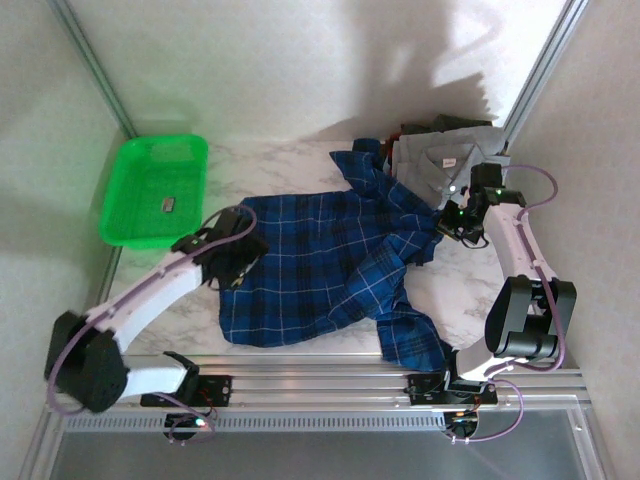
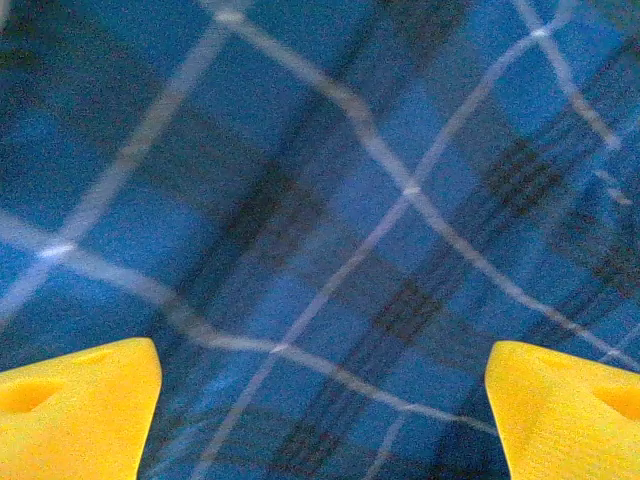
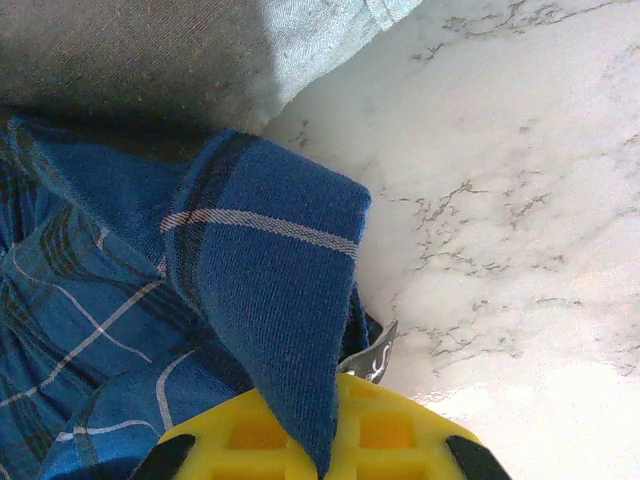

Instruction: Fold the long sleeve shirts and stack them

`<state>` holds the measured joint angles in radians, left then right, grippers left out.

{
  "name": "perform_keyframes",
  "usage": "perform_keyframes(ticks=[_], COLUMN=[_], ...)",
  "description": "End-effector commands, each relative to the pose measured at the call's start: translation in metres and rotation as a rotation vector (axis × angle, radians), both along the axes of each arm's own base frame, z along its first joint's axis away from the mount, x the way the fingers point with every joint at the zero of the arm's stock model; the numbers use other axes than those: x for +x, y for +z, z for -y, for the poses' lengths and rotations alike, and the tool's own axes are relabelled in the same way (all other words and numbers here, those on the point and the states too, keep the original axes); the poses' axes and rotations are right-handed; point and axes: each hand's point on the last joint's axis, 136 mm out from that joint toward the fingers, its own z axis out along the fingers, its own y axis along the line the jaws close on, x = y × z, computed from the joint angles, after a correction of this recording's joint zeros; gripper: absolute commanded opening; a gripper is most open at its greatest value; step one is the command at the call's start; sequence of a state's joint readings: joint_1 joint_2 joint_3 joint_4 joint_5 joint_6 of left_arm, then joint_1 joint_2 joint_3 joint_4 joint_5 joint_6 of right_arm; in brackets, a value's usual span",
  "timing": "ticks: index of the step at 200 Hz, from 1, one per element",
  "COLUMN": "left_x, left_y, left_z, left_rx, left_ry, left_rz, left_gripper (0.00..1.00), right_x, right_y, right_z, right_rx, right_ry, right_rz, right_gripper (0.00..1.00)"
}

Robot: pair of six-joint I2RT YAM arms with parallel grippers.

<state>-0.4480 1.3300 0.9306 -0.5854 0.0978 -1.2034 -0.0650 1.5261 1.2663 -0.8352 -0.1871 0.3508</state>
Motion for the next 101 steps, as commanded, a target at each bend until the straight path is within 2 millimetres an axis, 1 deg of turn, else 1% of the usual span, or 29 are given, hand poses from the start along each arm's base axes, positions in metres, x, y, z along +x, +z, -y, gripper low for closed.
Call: perform_keyframes(ticks=[1, 9, 18, 33, 43, 65, 78, 89, 94, 101], left_x=[0.032, 0.034, 0.037, 0.037, 0.038, 0.043, 0.052, 0.063, 0.067, 0.076], left_y=[-0.024, -0.042, -0.057, -0.082, -0.094, -0.109, -0.110, -0.110, -0.110, -0.107], left_z=[0.023, 0.019, 0.016, 0.000, -0.017, -0.051, -0.069, -0.079, -0.084, -0.087], left_rx=[-0.062, -0.039, -0.014, 0.049, 0.110, 0.232, 0.309, 0.349, 0.367, 0.376], left_ry=[-0.045, -0.043, -0.054, -0.048, -0.037, -0.043, -0.060, -0.070, -0.076, -0.086], left_rz=[0.025, -0.015, -0.039, -0.090, -0.108, -0.138, -0.145, -0.131, -0.129, -0.118], left_gripper=[0.85, 0.85, 0.85, 0.86, 0.86, 0.85, 0.85, 0.85, 0.85, 0.85], right_x=[-0.008, -0.009, -0.010, -0.005, 0.000, 0.014, 0.022, 0.026, 0.027, 0.028], right_y=[0.000, 0.001, 0.001, 0.005, 0.008, 0.014, 0.019, 0.020, 0.021, 0.023], right_z=[-0.001, -0.001, 0.002, 0.004, 0.004, 0.012, 0.020, 0.027, 0.028, 0.024], right_rx=[0.006, -0.002, -0.019, -0.041, -0.056, -0.118, -0.173, -0.215, -0.221, -0.210], right_ry=[0.024, 0.034, 0.039, 0.060, 0.085, 0.122, 0.128, 0.122, 0.126, 0.143], right_rz=[-0.013, -0.007, -0.004, 0.027, 0.051, 0.085, 0.103, 0.101, 0.094, 0.091], right_gripper=[0.04, 0.04, 0.04, 0.04, 0.04, 0.04, 0.04, 0.04, 0.04, 0.05])
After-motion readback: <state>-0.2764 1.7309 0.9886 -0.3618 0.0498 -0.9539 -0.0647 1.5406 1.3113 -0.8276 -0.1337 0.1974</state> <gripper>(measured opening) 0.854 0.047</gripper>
